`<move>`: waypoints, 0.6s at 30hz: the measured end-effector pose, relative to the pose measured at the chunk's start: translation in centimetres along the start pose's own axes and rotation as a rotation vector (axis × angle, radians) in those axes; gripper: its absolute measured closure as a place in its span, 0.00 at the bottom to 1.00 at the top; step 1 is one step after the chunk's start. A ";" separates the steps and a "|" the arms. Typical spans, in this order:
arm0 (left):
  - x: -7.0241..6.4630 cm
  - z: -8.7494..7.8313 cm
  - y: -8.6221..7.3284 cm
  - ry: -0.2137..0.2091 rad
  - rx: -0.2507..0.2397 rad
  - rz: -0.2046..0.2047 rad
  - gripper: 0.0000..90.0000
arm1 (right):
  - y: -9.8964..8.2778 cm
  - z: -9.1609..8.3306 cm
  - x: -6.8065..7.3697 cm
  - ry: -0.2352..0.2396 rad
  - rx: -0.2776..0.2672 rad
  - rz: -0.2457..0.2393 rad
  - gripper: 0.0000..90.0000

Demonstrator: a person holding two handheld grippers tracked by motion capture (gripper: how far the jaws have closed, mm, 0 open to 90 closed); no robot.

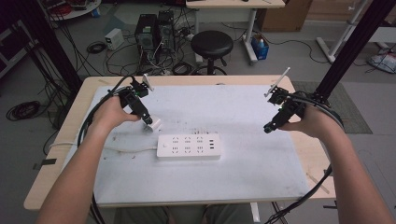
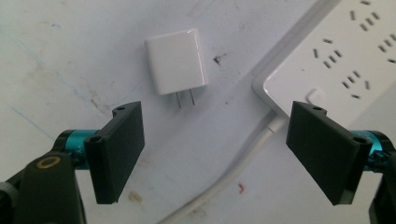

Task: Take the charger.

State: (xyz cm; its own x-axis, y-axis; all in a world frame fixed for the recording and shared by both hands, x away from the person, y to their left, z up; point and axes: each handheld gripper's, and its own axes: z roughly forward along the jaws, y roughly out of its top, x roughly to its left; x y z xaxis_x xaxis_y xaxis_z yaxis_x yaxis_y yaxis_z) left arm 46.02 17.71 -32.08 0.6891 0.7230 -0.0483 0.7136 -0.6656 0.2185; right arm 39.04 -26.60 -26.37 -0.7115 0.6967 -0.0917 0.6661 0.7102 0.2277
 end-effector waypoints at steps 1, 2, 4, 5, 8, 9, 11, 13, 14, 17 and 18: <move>0.1 0.5 0.1 -0.002 0.006 -0.004 0.21 | -0.1 0.1 -0.1 0.000 -0.003 -0.008 0.12; 0.2 1.1 0.3 -0.001 0.006 -0.009 0.22 | -0.1 0.1 -0.1 0.001 -0.004 -0.003 0.12; 0.3 2.0 0.6 0.005 0.010 -0.011 0.21 | -0.3 0.2 -0.2 0.000 -0.002 0.006 0.12; 0.3 2.0 0.6 0.005 0.010 -0.011 0.22 | -0.3 0.2 -0.2 0.000 -0.002 0.006 0.12; 0.6 3.8 1.1 0.009 0.020 -0.035 0.22 | -0.5 0.4 -0.2 0.002 -0.005 0.010 0.12; 0.7 4.2 1.2 0.013 0.030 -0.042 0.22 | -0.6 0.4 -0.3 0.002 -0.003 0.004 0.12; 0.8 4.7 1.3 0.020 0.038 -0.046 0.22 | -0.6 0.5 -0.3 0.003 -0.004 0.006 0.12; 1.0 6.1 1.6 0.032 0.057 -0.068 0.22 | -0.8 0.7 -0.2 0.002 -0.007 0.005 0.12; 1.0 6.4 1.7 0.034 0.063 -0.072 0.22 | -0.8 0.8 -0.2 0.005 -0.008 0.003 0.12; 1.2 7.5 2.0 0.044 0.079 -0.072 0.26 | -1.0 1.0 -0.1 0.005 -0.004 0.010 0.12; 1.2 7.7 2.1 0.047 0.083 -0.073 0.27 | -1.0 1.1 -0.2 0.003 -0.003 0.003 0.12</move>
State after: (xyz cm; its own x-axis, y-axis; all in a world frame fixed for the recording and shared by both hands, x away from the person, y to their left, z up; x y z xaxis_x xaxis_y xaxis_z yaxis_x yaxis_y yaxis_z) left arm 49.32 15.81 -39.22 0.6295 0.7769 -0.0155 0.7712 -0.6222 0.1346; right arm 38.74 -27.35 -27.62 -0.7103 0.6984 -0.0881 0.6675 0.7080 0.2308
